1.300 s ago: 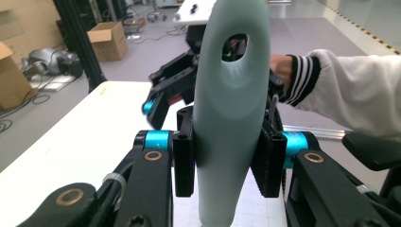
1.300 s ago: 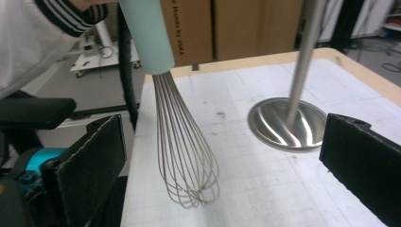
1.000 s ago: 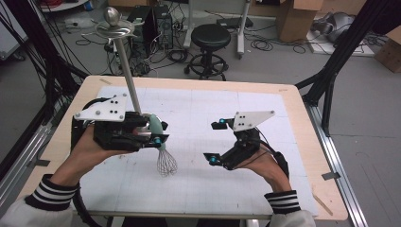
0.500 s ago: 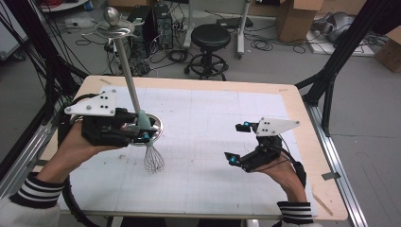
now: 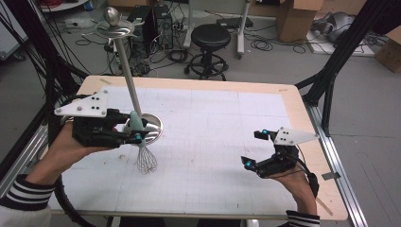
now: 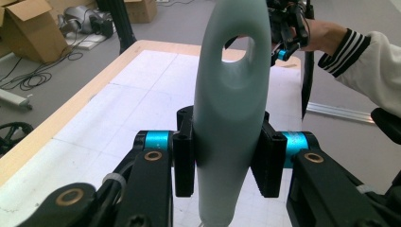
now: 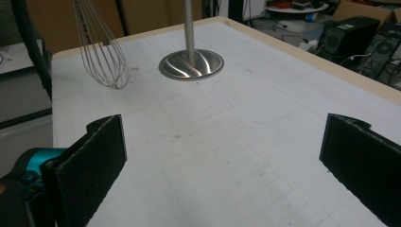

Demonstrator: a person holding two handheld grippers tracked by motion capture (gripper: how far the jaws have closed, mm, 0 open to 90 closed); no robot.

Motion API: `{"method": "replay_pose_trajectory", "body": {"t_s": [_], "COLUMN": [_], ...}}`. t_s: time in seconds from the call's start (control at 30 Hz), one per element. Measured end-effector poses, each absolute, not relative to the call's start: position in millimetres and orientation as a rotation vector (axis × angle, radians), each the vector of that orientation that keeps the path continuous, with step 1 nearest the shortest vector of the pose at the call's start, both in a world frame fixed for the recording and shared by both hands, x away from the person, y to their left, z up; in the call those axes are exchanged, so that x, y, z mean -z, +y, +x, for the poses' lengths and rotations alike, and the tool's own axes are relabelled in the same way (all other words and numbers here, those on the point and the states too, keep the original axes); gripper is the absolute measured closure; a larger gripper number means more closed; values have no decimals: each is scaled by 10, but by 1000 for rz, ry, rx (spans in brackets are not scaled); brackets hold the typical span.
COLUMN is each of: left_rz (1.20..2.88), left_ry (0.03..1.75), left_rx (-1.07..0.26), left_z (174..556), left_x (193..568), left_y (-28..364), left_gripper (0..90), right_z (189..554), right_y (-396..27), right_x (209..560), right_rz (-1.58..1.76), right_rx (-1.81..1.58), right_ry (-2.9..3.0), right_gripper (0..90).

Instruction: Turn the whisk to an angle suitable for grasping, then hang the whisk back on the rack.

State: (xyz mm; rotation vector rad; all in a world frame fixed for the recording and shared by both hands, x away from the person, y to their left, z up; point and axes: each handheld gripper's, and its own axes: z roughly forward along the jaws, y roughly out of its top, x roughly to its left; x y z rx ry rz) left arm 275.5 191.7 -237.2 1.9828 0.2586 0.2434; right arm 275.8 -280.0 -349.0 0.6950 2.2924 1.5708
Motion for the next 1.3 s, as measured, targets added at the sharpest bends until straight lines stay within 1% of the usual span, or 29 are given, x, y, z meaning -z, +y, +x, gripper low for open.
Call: {"method": "replay_pose_trajectory", "body": {"t_s": [0.27,0.5,0.83,1.3], "left_rz": [1988,1993,1997,2010], "left_ry": [274,303,361,449], "left_rx": [-247,-261,-298,-354], "left_z": [2772,2773,2803,2939], "left_x": [2361,2350,2271,2176], "left_y": [1930,1982,2138,2382], "left_gripper": [661,661,661,661], "right_z": [2705,2677,2653,2648], "right_y": [-2970,-3031,-3106,-3144], "right_x": [3584,3572,3592,3641], "right_rz": [753,767,790,812], "right_rx": [-1567,-1567,-1557,-1537], "right_ry": [2250,2223,2206,2210], "right_gripper": [4,4,4,4]}}
